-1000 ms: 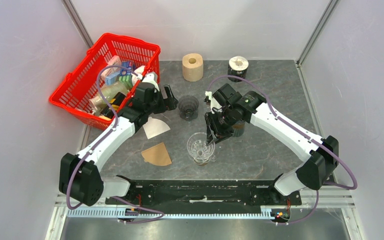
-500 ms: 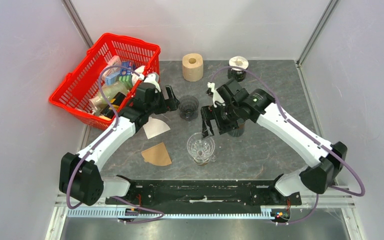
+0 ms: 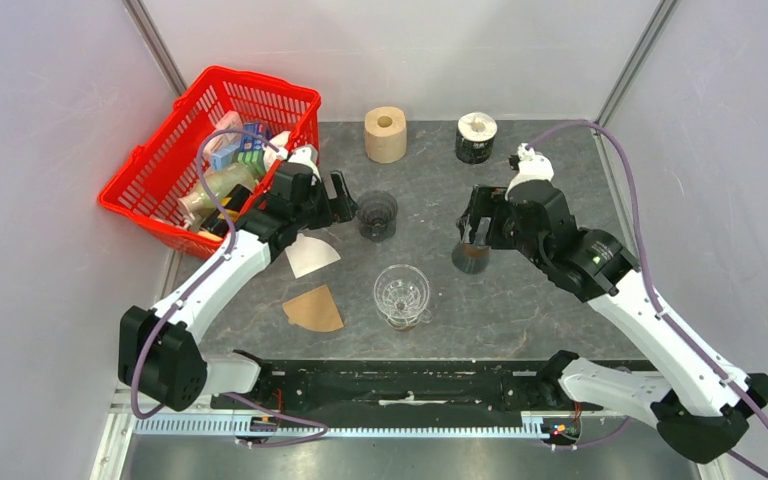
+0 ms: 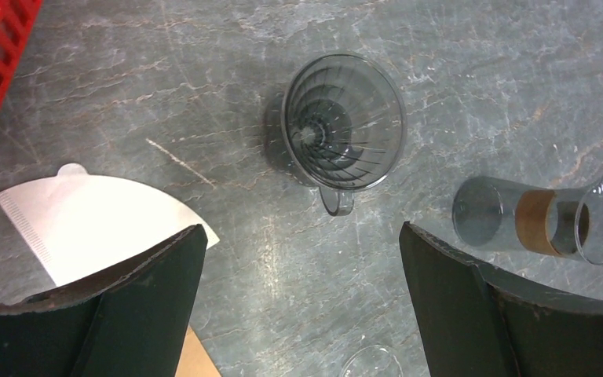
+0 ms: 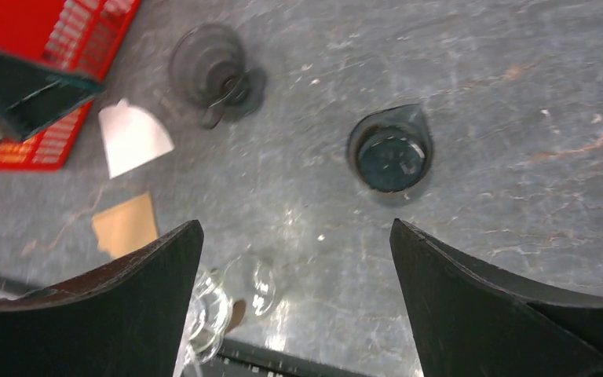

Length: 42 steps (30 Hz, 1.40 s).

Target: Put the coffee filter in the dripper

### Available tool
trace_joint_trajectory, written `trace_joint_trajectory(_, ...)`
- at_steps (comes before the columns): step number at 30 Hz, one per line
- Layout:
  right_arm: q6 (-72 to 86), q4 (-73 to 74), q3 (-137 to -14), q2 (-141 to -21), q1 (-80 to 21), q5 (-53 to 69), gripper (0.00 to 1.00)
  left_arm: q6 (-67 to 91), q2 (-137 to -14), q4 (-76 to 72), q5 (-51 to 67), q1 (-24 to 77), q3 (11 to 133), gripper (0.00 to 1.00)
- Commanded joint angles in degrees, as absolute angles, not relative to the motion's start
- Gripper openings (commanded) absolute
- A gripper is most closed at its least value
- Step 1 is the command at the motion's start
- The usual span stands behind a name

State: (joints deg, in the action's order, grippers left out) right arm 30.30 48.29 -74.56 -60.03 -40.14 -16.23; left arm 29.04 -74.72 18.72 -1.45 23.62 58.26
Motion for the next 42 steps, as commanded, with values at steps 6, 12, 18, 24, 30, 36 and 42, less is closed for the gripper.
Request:
trace_joint_trajectory(6,33.39,29.57,-59.51,-52.44,-34.64,-28.21,0.97,36.81,-73.70,30.79,-8.23,24.24,60.37,1.00)
trace_joint_trajectory(12,33.57,29.03,-54.57,-50.91,-31.85,-28.11,0.97,37.83,-77.09,34.57,-13.21,26.76,61.04,0.99)
trace_joint_trajectory(18,32.52,27.82,-51.40,-47.22,-31.11,-27.82,0.97,37.97,-85.16,38.28,-21.75,27.31,64.83,0.93)
trace_joint_trajectory(24,30.57,26.98,-49.28,-45.09,-30.86,-29.06,0.97,40.17,-92.98,39.51,-24.11,27.16,68.96,0.93)
trace_joint_trajectory(30,29.31,26.55,-48.52,-45.25,-30.68,-30.90,0.97,42.43,-98.32,40.00,-26.39,26.64,70.80,0.92)
trace_joint_trajectory(36,28.74,26.03,-48.43,-46.05,-30.35,-30.21,0.97,44.37,-99.78,36.75,-26.01,25.80,67.53,0.90)
trace_joint_trajectory(42,28.24,25.32,-48.25,-47.10,-30.26,-28.81,0.97,45.27,-99.43,32.09,-25.19,25.32,64.26,0.86)
